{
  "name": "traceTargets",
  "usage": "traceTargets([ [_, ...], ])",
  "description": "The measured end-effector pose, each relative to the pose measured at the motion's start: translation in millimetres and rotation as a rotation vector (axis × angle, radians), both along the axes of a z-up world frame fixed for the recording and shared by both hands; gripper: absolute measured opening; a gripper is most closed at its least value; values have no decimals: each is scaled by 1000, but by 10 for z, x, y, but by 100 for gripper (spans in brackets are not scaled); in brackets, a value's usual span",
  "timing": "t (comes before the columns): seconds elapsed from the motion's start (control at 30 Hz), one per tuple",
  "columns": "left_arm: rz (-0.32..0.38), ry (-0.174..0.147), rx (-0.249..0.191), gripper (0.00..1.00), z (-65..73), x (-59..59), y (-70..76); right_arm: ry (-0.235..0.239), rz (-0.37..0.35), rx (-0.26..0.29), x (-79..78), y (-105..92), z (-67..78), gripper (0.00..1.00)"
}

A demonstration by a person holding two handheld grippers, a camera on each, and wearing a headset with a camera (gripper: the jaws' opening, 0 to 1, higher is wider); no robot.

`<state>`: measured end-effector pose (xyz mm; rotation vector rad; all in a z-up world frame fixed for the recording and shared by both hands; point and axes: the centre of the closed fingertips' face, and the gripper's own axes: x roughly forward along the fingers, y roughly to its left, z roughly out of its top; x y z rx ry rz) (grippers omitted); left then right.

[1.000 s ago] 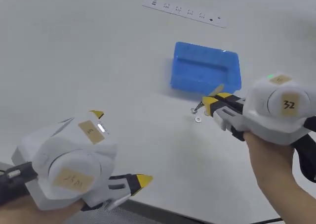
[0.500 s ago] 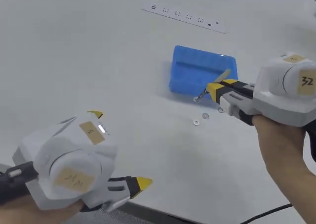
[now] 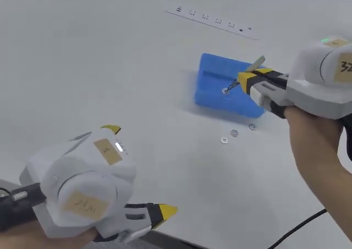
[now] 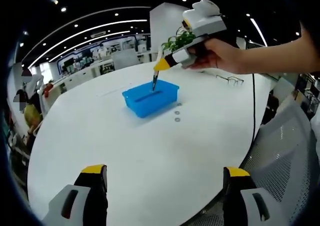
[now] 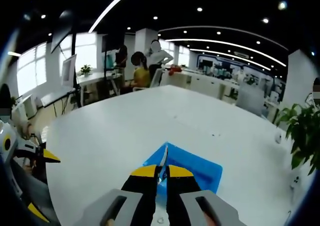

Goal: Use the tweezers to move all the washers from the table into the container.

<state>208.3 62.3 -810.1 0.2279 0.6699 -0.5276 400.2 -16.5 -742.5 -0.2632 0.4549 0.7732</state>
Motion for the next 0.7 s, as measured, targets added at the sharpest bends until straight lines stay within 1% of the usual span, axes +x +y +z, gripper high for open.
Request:
traceTargets([
  [0.07,1,5,-1,99,-8,-4,2,-9,-3,0,52,31,-4,2],
  [0.1,2,4,1,99,-9,-1,5,-17,-5,-10,87,43,-21,2],
  [0.13,4,3,3,99,-9,1,10,-15,-4,-14,104,55,-41,2],
  [0.23,5,7,5,99,-17,-1,14,-1,2,-28,156,89,-147,2],
  [0.4,11,9,8,99,-22,2,26,25,-5,-54,188,101,-310,2],
  [0.47,15,12,4,99,-24,4,30,24,-9,-60,200,101,-359,2],
  [0.57,17,13,2,99,-25,4,31,37,-12,-66,219,106,-429,2],
  [0.7,13,19,11,99,-40,-2,31,46,-17,-76,245,106,-508,2],
])
